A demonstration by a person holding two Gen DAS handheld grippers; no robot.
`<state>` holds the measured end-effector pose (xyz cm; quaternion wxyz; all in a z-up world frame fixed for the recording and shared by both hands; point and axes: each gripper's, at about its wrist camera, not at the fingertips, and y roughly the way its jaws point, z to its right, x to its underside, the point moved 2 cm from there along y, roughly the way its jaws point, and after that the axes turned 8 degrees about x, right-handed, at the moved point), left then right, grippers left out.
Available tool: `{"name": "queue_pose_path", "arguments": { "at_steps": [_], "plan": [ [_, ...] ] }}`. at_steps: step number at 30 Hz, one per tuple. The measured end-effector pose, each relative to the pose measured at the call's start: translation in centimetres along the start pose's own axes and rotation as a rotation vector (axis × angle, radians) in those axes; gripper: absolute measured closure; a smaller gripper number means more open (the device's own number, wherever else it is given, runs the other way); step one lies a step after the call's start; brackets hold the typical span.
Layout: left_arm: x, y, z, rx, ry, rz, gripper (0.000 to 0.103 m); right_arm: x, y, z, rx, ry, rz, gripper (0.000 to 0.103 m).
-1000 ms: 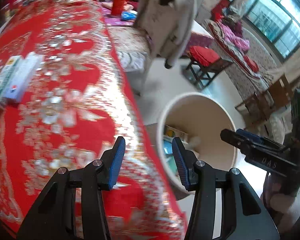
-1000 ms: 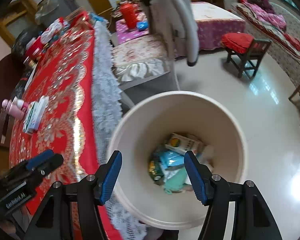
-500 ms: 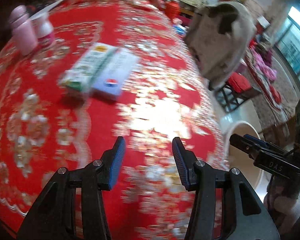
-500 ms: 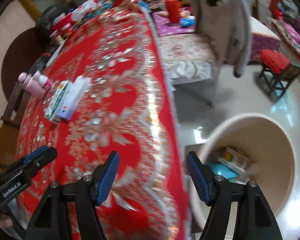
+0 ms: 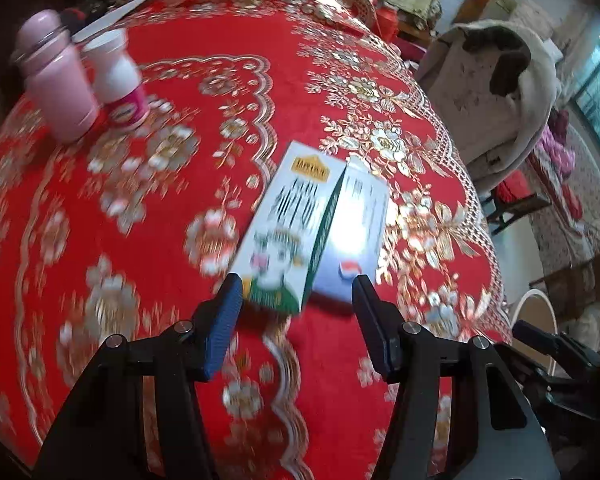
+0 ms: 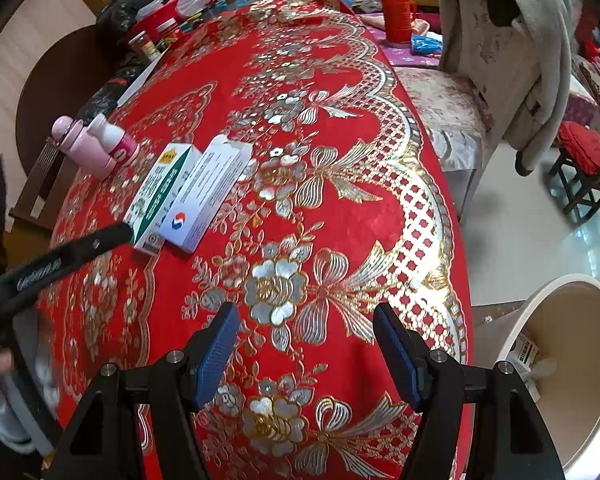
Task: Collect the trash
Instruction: 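Move both open tools back over the milk carton and medicine box, then grasp the white milk carton with left tool while right tool grasps the medicine box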
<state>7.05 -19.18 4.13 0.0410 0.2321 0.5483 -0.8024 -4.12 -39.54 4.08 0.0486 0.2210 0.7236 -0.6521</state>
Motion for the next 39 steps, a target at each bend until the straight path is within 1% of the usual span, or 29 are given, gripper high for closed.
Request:
{"name": "queue_pose_path", "arguments": {
  "at_steps": [2, 4, 6, 8, 10, 11, 14, 15, 20, 23, 24, 26, 28, 29, 30, 32, 34, 35, 37, 39],
  "plan": [
    [-1.0, 0.9, 0.3, -0.023, 0.044, -0.007, 0.048, -0.3, 0.0, 0.0, 0.002, 0.014, 0.002, 0.036],
    [-1.9, 2.0, 0.4, -0.077, 0.087, -0.006, 0.047, -0.7, 0.1, 0.0, 0.008, 0.023, 0.002, 0.036],
    [-2.8, 2.9, 0.1, -0.098, 0.106, -0.016, 0.047, -1.1, 0.4, -0.2, 0.010, 0.028, 0.000, 0.036],
    [-3.5, 3.9, -0.7, -0.067, 0.085, -0.044, 0.047, -1.7, 0.9, -0.7, 0.008, 0.029, -0.007, 0.036],
    [-4.0, 4.3, -1.5, -0.043, 0.057, -0.049, 0.047, -2.2, 1.4, -1.4, 0.005, 0.021, -0.013, 0.036],
    [-4.2, 4.2, -1.8, -0.047, 0.053, -0.044, 0.046, -2.4, 1.6, -1.8, 0.004, 0.016, -0.015, 0.036],
    [-4.5, 3.9, -2.9, -0.107, 0.048, -0.032, 0.052, -3.6, 2.6, -3.4, -0.007, -0.002, -0.024, 0.036],
    [-4.5, 3.6, -3.5, -0.112, 0.040, -0.030, 0.052, -4.1, 2.9, -3.9, -0.013, -0.009, -0.025, 0.036],
    [-3.3, 2.0, -6.5, -0.112, -0.032, -0.034, 0.052, -7.4, 5.0, -7.1, -0.046, -0.026, -0.020, 0.036],
    [-2.2, 0.9, -7.8, -0.105, -0.070, -0.033, 0.052, -9.3, 7.0, -9.2, -0.061, -0.024, -0.043, 0.034],
    [-1.8, 0.7, -8.1, -0.104, -0.080, -0.032, 0.052, -9.7, 7.5, -9.7, -0.058, -0.030, -0.049, 0.034],
    [-1.2, 0.2, -8.6, -0.095, -0.099, -0.029, 0.052, -10.3, 8.9, -11.4, -0.027, -0.072, -0.063, 0.034],
    [-0.8, -0.2, -8.9, -0.079, -0.120, -0.023, 0.052, -10.4, 9.6, -12.5, -0.009, -0.124, -0.068, 0.034],
    [-0.7, -0.3, -9.1, -0.072, -0.129, -0.021, 0.052, -10.3, 9.6, -13.0, 0.000, -0.160, -0.052, 0.036],
    [-0.7, -0.4, -9.2, -0.064, -0.139, -0.018, 0.052, -10.0, 9.5, -13.5, -0.011, -0.202, -0.044, 0.047],
    [-0.7, -0.4, -9.4, -0.054, -0.151, -0.011, 0.052, -9.3, 9.3, -14.2, -0.050, -0.289, -0.059, 0.047],
    [-0.8, -0.3, -9.4, -0.047, -0.154, -0.009, 0.052, -8.4, 8.9, -14.2, -0.062, -0.357, -0.079, 0.047],
    [-0.9, -0.2, -9.4, -0.046, -0.155, -0.009, 0.051, -8.1, 8.7, -13.9, -0.068, -0.364, -0.091, 0.047],
    [-1.1, 0.1, -9.4, -0.045, -0.160, -0.009, 0.050, -8.0, 8.4, -12.9, -0.067, -0.332, -0.101, 0.047],
    [-1.2, 0.3, -9.3, -0.051, -0.156, -0.008, 0.050, -8.2, 8.4, -12.0, -0.050, -0.283, -0.098, 0.043]
  ]
}}
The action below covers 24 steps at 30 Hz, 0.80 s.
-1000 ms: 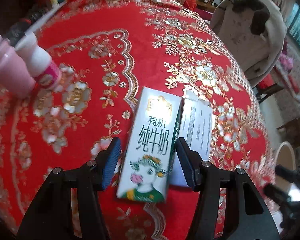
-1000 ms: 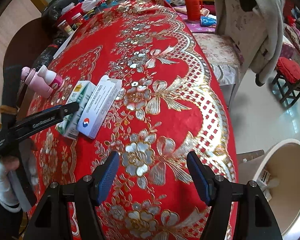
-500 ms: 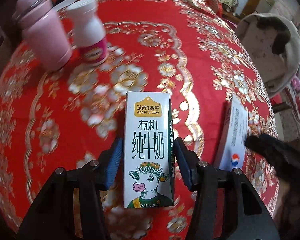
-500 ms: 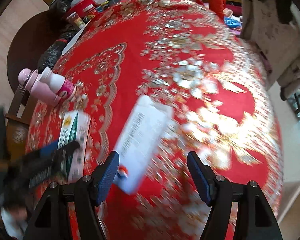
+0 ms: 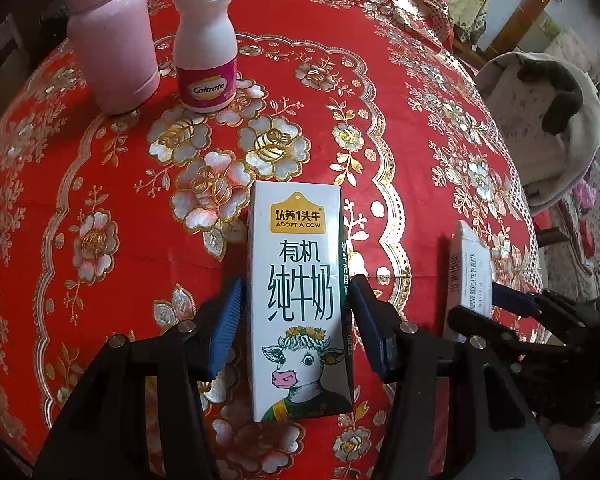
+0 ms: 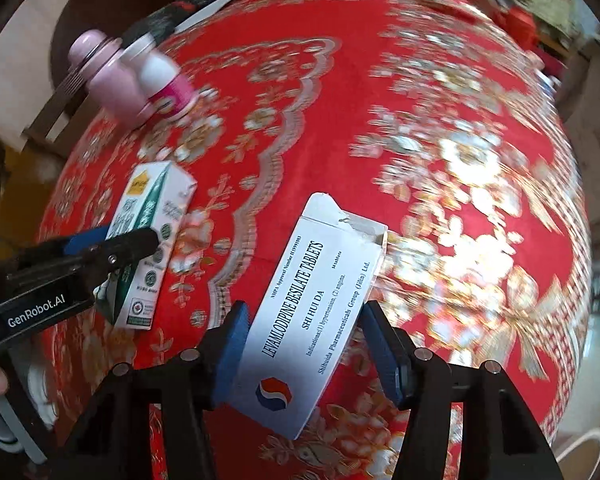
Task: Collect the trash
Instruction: 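Grasp the white milk carton with left tool while right tool grasps the medicine box, then lift the milk carton and medicine box and carry them toward the bucket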
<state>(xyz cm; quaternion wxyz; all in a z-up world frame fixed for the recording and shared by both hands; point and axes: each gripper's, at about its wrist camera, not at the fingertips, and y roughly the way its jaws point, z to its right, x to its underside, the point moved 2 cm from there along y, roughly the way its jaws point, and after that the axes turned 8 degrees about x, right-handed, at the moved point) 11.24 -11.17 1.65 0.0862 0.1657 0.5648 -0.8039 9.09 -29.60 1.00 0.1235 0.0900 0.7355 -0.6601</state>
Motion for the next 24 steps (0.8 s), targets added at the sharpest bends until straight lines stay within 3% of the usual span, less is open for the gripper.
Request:
{"name": "queue_pose_path", "arguments": {
  "at_steps": [1, 4, 5, 7, 24],
  "plan": [
    [0.0, 0.3, 0.1, -0.008, 0.004, -0.006, 0.050, 0.1, 0.1, 0.2, 0.003, 0.018, -0.005, 0.037],
    [-0.1, 0.5, 0.3, -0.021, 0.011, -0.001, 0.050, 0.2, 0.1, -0.3, 0.020, 0.016, 0.010, 0.035],
    [-0.1, 0.5, 0.4, -0.023, 0.012, 0.002, 0.050, 0.3, 0.2, -0.7, 0.035, 0.006, 0.019, 0.036],
    [0.1, 0.4, 0.4, -0.010, 0.006, 0.001, 0.050, 0.6, 0.0, -1.0, 0.048, 0.001, 0.042, 0.046],
    [3.6, -3.5, 4.1, -0.024, 0.053, 0.073, 0.051, 5.2, -5.3, 0.4, -0.011, 0.012, 0.102, 0.047]
  ]
}}
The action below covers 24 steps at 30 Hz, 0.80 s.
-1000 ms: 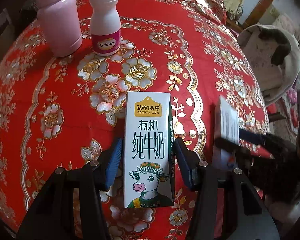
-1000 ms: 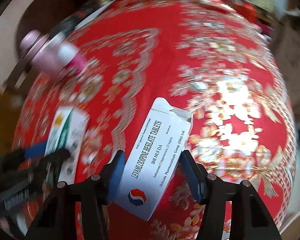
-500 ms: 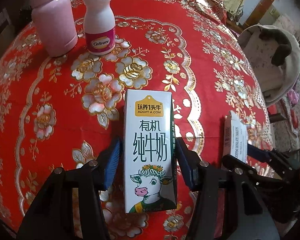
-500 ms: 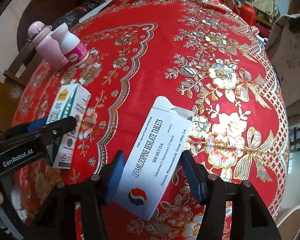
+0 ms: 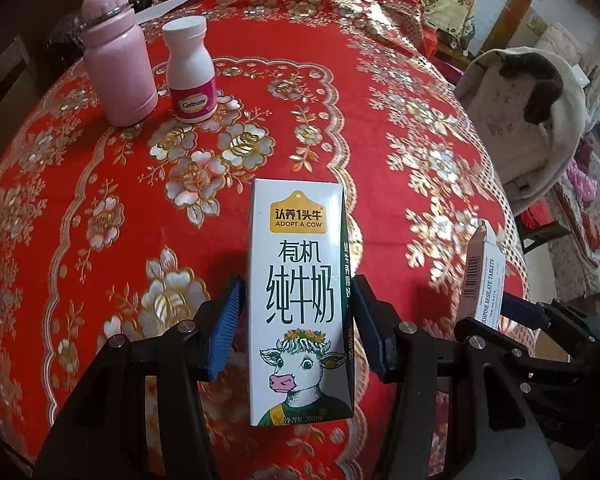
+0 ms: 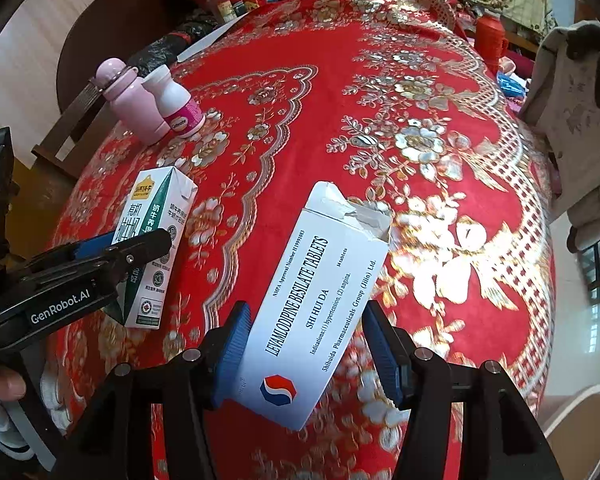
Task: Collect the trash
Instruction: 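Lift the milk carton and medicine box and carry them toward the bucket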
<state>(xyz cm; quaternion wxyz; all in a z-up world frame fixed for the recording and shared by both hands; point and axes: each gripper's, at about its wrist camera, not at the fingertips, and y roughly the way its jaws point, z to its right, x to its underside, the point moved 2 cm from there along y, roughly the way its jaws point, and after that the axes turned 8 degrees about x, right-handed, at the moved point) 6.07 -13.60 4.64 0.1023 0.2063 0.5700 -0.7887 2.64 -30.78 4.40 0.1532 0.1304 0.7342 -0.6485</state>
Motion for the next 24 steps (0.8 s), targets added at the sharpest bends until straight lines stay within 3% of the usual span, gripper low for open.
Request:
{"name": "queue_pose_path", "arguments": {
  "at_steps": [24],
  "plan": [
    [6.5, -2.2, 8.5, 0.032, 0.117, -0.015, 0.051, 7.5, -5.3, 4.7, 0.036, 0.078, 0.035, 0.047]
  ]
}}
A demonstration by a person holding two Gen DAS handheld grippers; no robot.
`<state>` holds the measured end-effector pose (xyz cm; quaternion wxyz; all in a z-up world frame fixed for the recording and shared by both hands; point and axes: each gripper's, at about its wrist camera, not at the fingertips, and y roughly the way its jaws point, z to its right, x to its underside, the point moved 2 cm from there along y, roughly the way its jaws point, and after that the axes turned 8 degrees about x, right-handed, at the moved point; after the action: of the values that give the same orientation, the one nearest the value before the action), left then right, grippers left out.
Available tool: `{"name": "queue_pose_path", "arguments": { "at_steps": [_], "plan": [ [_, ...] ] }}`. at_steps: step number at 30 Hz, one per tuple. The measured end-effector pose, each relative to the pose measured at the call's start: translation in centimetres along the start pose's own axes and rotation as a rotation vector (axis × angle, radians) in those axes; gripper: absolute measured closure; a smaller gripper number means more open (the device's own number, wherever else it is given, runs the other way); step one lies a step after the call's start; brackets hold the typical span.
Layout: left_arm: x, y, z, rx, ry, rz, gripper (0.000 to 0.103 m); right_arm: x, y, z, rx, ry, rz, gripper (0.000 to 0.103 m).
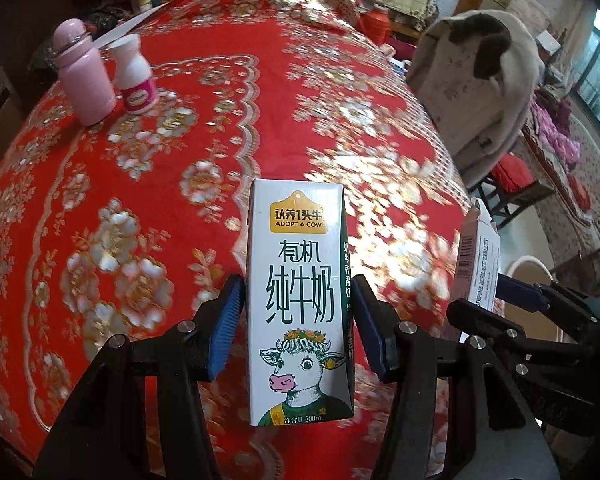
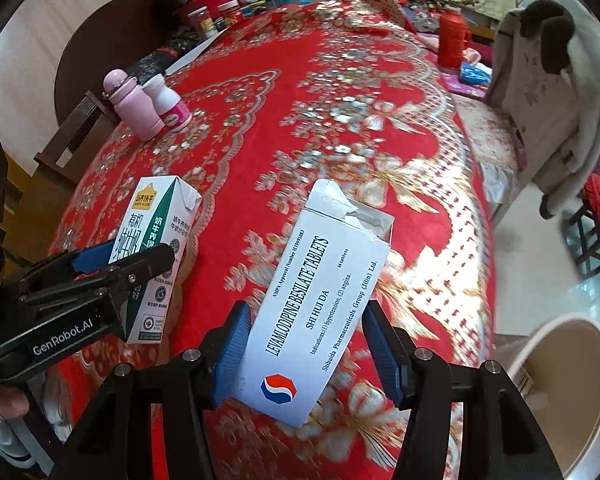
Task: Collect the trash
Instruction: 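Lift the milk carton and medicine box and carry them toward the bucket, then open right tool to drop the medicine box into the bucket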
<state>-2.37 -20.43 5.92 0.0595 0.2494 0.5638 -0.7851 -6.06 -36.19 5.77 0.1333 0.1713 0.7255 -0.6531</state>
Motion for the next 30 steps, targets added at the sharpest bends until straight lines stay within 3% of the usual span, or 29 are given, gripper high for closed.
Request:
{"name": "queue_pose_path", "arguments": {
  "at_steps": [30],
  "plan": [
    [4.5, 4.2, 20.5, 0.192, 0.301, -0.112, 0.051, 10.8, -8.0, 17.8, 0.181, 0.322, 0.027, 0.048]
  ]
}}
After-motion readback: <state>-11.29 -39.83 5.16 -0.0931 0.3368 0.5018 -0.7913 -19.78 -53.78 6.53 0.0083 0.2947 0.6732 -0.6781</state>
